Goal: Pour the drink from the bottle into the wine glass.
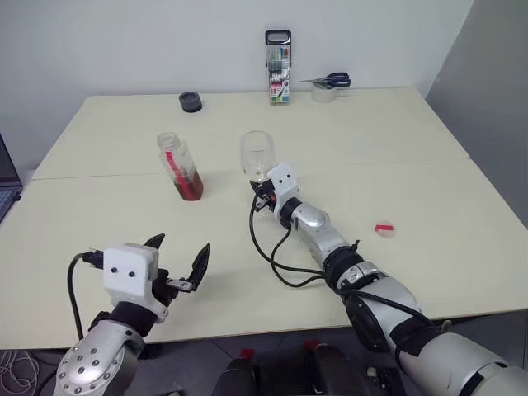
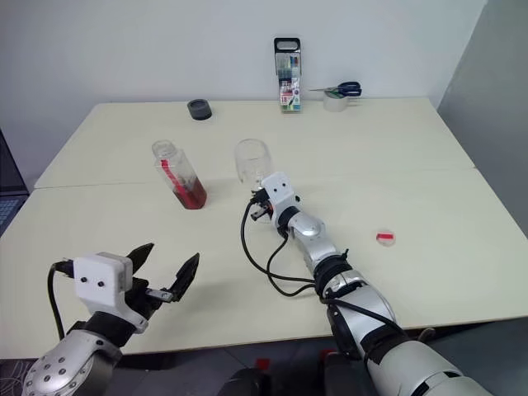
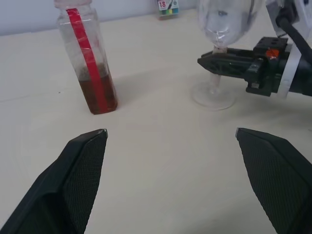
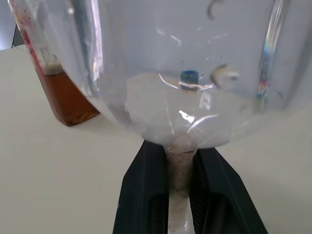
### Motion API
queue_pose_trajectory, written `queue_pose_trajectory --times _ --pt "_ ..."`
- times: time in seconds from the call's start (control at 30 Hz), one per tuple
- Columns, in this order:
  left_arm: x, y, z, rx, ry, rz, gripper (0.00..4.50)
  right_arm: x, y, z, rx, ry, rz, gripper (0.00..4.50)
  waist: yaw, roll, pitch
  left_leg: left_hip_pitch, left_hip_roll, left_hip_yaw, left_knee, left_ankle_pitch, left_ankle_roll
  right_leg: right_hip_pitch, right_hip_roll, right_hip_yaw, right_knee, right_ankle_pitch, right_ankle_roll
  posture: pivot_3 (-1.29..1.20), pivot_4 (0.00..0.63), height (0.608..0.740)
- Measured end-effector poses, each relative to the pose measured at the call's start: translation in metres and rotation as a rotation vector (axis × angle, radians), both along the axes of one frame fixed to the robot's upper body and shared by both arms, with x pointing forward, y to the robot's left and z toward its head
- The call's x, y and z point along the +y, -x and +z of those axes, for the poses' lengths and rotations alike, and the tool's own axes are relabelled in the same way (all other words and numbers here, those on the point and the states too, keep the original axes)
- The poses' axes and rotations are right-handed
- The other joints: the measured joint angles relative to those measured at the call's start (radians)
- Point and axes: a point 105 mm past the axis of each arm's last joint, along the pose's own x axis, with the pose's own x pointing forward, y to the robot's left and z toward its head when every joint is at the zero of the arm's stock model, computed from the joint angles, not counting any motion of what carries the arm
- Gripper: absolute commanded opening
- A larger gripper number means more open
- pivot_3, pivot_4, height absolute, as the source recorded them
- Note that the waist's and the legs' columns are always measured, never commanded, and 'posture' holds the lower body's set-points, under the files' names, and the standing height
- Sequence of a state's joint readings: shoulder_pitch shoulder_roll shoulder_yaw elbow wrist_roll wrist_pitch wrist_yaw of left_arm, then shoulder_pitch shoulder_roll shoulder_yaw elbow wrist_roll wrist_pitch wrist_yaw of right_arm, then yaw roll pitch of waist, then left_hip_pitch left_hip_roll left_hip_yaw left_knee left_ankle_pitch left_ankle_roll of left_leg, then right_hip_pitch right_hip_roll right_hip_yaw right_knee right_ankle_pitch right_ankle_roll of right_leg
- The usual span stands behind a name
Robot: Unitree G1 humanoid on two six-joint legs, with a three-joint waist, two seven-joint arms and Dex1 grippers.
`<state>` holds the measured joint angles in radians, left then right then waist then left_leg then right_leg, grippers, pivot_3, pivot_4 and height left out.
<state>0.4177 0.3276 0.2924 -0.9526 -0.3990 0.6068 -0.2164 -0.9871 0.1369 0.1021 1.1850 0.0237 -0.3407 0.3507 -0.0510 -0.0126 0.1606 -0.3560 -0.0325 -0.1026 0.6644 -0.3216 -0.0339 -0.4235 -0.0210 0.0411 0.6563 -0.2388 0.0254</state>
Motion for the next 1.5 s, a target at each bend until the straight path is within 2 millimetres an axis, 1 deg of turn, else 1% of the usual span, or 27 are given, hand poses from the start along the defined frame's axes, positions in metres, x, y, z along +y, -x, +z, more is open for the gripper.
queue_pose_trajectory --times 0.17,0.27,0.33,0.37,0.4,0.5,0.53,0.67,0.8,0.87,0.93,1.0,1.1,1.2,1.23,1.3,1.43,1.5 --pt "0.000 0.000 0.001 -0.004 0.000 -0.002 4.50 0.000 0.001 -0.002 -0.015 0.018 0.000 0.25 0.000 0.000 0.000 0.001 0.000 0.000 0.000 0.000 0.000 0.000 0.000 0.000 0.000 0.000 0.000 0.00 0.150 0.740" --pt "-0.001 -0.007 0.008 -0.036 -0.006 -0.007 4.50 -0.001 0.000 -0.003 -0.018 0.022 -0.006 0.25 0.000 0.000 0.000 0.001 0.000 0.000 0.000 0.000 0.000 0.001 0.000 0.000 0.001 0.000 0.000 0.00 0.150 0.740" --pt "-0.002 -0.010 0.012 -0.053 -0.014 -0.018 4.50 -0.001 0.000 -0.002 -0.022 0.024 -0.008 0.99 0.000 0.000 0.000 0.002 0.000 0.000 0.000 0.000 0.000 0.001 0.000 0.000 0.001 0.000 0.000 0.00 0.150 0.740" --pt "-0.001 -0.011 0.012 -0.052 -0.018 -0.019 4.50 -0.002 0.000 -0.003 -0.021 0.024 -0.015 1.20 0.000 0.000 0.000 0.002 0.000 0.000 0.000 0.000 0.000 0.001 0.000 0.000 0.001 0.000 0.000 0.00 0.150 0.740" --pt "0.001 -0.012 0.011 -0.046 -0.022 -0.015 4.50 -0.002 0.000 -0.006 -0.010 0.029 -0.021 1.52 0.000 0.000 0.000 0.002 0.000 0.000 0.000 0.000 0.000 0.001 0.000 0.000 0.001 0.000 0.000 0.00 0.150 0.740" --pt "0.009 -0.017 0.009 -0.030 -0.033 -0.002 4.50 -0.004 0.000 -0.011 0.013 0.036 -0.028 2.64 -0.002 0.000 0.000 0.002 0.000 0.000 0.000 0.000 0.000 0.001 0.001 0.000 0.001 0.000 0.000 0.00 0.150 0.740" --pt "0.009 -0.017 0.009 -0.031 -0.036 -0.008 4.50 -0.005 -0.001 -0.011 0.014 0.032 -0.031 2.95 -0.002 0.000 0.000 0.002 0.000 0.000 0.000 0.000 0.000 0.001 0.000 0.000 0.001 0.000 0.000 0.00 0.150 0.740" --pt "0.007 -0.020 0.013 -0.042 -0.039 -0.028 4.50 -0.005 -0.001 -0.011 0.015 0.029 -0.036 4.43 -0.003 0.000 0.000 0.002 0.000 0.000 0.000 0.000 0.000 0.001 0.000 0.000 0.001 0.000 0.000 0.00 0.150 0.740" --pt "0.008 -0.024 0.012 -0.034 -0.034 -0.029 4.50 -0.007 -0.002 -0.012 0.016 0.027 -0.040 4.47 -0.003 0.000 0.000 0.002 0.000 0.000 0.000 0.000 0.000 0.001 0.000 0.000 0.001 0.000 0.000 0.00 0.150 0.740" --pt "0.008 -0.026 0.011 -0.030 -0.031 -0.029 4.50 -0.014 -0.001 -0.016 0.017 0.021 -0.050 4.47 -0.003 0.000 0.000 0.001 0.000 0.000 0.000 0.000 0.000 0.001 0.000 0.000 0.001 0.000 0.000 0.00 0.150 0.740" --pt "0.007 -0.028 0.012 -0.035 -0.029 -0.031 4.50 -0.023 0.001 -0.025 0.027 0.022 -0.057 4.47 -0.001 0.000 0.000 0.001 0.000 0.000 0.000 0.000 0.000 0.001 0.000 0.000 0.001 0.000 0.000 0.00 0.150 0.740" --pt "0.008 -0.031 0.012 -0.041 -0.025 -0.029 4.50 -0.042 0.002 -0.036 0.030 0.035 -0.072 4.47 0.004 0.000 0.000 0.001 -0.001 0.000 0.000 0.000 0.000 0.001 0.000 0.000 0.001 0.000 0.000 0.00 0.150 0.740" --pt "0.013 -0.037 0.003 -0.014 0.002 0.001 4.50 -0.078 0.005 -0.035 -0.031 0.044 -0.108 4.47 0.010 0.000 0.000 0.001 -0.001 0.000 0.001 0.000 0.000 0.002 0.000 0.000 0.000 0.000 0.000 0.00 0.150 0.740" --pt "0.012 -0.042 -0.002 -0.006 0.036 0.015 4.50 -0.101 0.015 -0.032 -0.052 0.039 -0.136 4.47 0.014 0.000 0.000 0.001 0.000 -0.001 0.000 0.000 0.000 0.001 0.000 0.000 0.001 0.000 0.000 0.00 0.150 0.740" --pt "0.013 -0.045 -0.002 -0.010 0.046 0.022 4.50 -0.110 0.022 -0.029 -0.059 0.033 -0.140 4.47 0.018 0.000 0.000 0.001 0.000 -0.001 0.000 0.000 0.000 0.001 0.000 0.000 0.001 0.000 0.000 0.00 0.150 0.740" --pt "0.017 -0.052 -0.002 -0.020 0.061 0.048 4.50 -0.120 0.035 -0.019 -0.071 0.037 -0.124 4.47 0.019 0.000 0.000 0.001 0.001 -0.001 0.000 0.000 0.000 0.001 0.000 0.000 0.001 0.000 0.000 0.00 0.150 0.740" --pt "0.032 -0.062 -0.007 -0.025 0.059 0.120 4.50 -0.144 0.054 0.014 -0.098 0.061 -0.125 4.47 0.020 0.000 0.000 0.002 0.001 -0.001 0.000 0.000 0.000 0.002 0.000 0.000 0.001 0.000 0.000 0.00 0.150 0.740" --pt "0.039 -0.067 -0.013 -0.021 0.053 0.158 4.50 -0.151 0.061 0.028 -0.097 0.062 -0.122 4.47 0.020 0.000 0.000 0.002 0.001 -0.001 0.000 0.000 0.000 0.002 0.000 0.000 0.001 0.000 0.000 0.00 0.150 0.740"
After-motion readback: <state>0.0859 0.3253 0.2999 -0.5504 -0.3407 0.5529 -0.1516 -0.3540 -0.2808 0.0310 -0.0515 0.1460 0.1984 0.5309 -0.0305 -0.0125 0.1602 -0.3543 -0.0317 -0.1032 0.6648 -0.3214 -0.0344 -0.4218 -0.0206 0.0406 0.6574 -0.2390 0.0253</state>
